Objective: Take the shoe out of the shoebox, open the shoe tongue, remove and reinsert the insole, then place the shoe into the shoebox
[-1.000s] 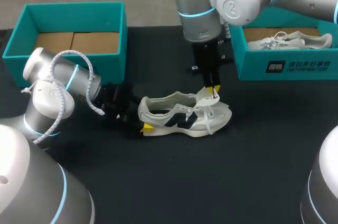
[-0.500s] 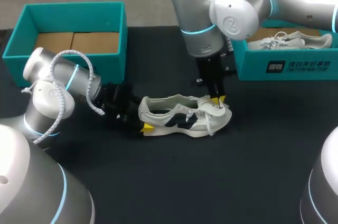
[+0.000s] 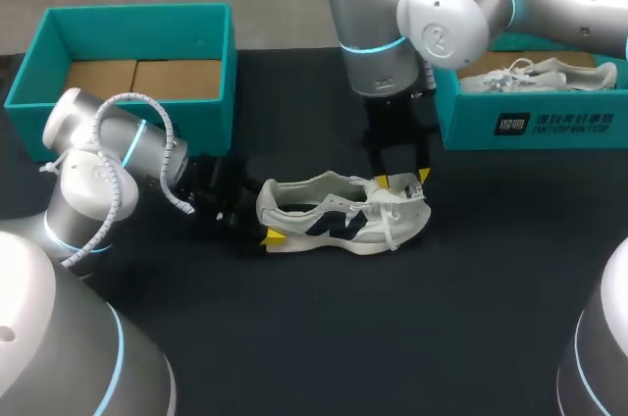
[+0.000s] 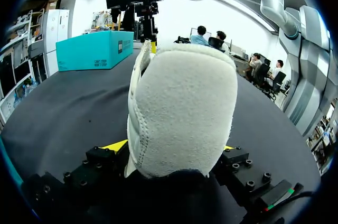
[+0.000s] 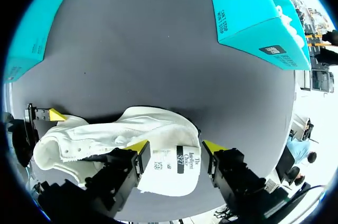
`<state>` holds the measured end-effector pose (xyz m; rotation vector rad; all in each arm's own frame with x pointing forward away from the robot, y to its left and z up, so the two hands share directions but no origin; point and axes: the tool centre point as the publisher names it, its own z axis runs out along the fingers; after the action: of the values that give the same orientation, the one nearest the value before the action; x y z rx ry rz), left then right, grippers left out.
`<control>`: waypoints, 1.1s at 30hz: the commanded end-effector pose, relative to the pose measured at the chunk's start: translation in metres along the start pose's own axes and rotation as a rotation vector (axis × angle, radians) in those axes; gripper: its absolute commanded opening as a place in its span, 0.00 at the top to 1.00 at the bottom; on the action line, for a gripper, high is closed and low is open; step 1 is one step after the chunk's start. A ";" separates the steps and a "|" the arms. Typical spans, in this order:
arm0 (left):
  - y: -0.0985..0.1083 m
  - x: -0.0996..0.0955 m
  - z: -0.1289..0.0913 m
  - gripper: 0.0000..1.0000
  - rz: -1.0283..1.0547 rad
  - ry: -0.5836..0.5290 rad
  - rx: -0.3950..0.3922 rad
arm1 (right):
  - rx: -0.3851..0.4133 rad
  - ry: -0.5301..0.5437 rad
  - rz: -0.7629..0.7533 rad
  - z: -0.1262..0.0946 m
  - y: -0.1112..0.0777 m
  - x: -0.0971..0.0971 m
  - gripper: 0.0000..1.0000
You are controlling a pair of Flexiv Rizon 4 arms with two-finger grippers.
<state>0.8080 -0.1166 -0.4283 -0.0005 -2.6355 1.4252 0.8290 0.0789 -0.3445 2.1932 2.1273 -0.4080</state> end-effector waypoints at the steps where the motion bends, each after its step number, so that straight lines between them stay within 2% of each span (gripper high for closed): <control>1: 0.003 -0.002 0.003 1.00 0.000 0.002 -0.001 | -0.069 0.026 -0.001 -0.020 -0.013 -0.006 0.00; 7: 0.003 -0.002 0.003 1.00 0.000 0.002 -0.001 | -0.149 0.064 -0.054 -0.045 -0.018 0.006 0.00; 13: 0.003 -0.002 0.003 1.00 0.000 0.002 -0.001 | -0.244 0.054 -0.204 -0.071 -0.020 0.021 0.00; 19: 0.003 -0.002 0.003 1.00 0.000 0.002 -0.001 | -0.357 0.069 -0.530 -0.099 -0.023 0.046 0.00; 25: 0.003 -0.002 0.003 1.00 0.000 0.002 -0.001 | -0.443 0.182 -0.830 -0.112 -0.035 0.067 0.00; 27: 0.003 -0.002 0.003 1.00 0.000 0.002 -0.001 | -0.434 0.183 -0.836 -0.113 -0.041 0.071 0.00; 33: 0.003 -0.002 0.003 1.00 0.000 0.002 -0.001 | -0.434 0.183 -0.836 -0.113 -0.041 0.071 0.00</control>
<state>0.8080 -0.1166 -0.4284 -0.0007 -2.6355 1.4252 0.8061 0.1876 -0.2428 1.1611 2.7622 0.1456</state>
